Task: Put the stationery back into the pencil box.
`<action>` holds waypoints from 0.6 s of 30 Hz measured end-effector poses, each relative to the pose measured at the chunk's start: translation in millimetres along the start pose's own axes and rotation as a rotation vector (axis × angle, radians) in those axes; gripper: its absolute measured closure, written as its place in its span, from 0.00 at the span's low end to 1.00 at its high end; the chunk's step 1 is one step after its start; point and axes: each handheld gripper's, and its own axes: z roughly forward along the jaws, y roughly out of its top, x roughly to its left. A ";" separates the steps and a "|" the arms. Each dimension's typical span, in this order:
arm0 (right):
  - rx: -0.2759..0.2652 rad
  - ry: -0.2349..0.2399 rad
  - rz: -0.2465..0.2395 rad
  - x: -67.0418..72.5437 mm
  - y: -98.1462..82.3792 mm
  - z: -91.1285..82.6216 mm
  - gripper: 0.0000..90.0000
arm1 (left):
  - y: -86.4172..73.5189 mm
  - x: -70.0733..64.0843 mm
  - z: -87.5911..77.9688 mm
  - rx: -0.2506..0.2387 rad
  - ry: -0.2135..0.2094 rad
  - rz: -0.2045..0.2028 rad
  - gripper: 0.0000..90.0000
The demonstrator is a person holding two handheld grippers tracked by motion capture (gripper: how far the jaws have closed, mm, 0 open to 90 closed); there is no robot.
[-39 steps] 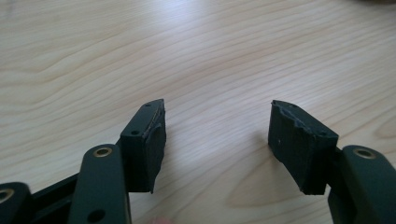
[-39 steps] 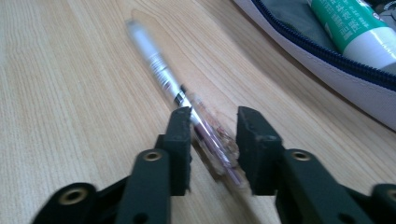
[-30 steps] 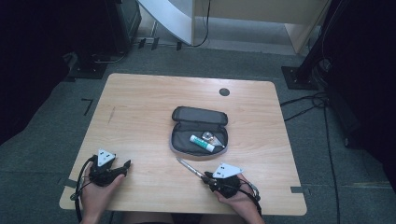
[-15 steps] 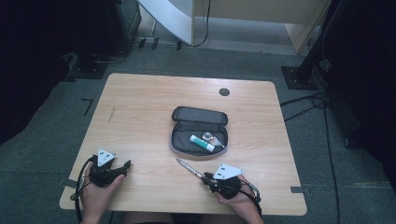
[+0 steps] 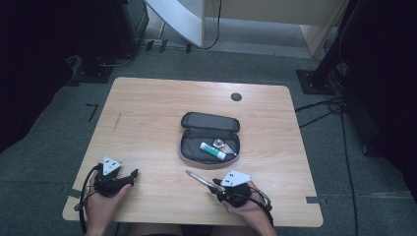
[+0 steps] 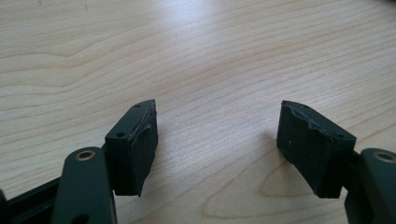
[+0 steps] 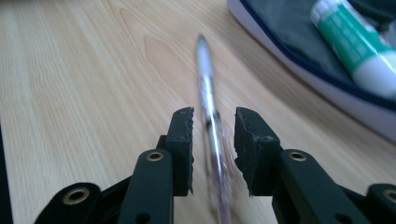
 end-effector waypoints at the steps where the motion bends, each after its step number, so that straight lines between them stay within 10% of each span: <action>1: 0.004 0.000 -0.004 1.4 3.5 2.7 0.76 | 0.0 0.1 0.0 0.000 0.000 0.001 0.33; 18: 0.063 -0.056 -0.025 6.8 31.9 47.6 0.81 | 1.8 -1.5 2.9 0.028 0.003 0.003 0.18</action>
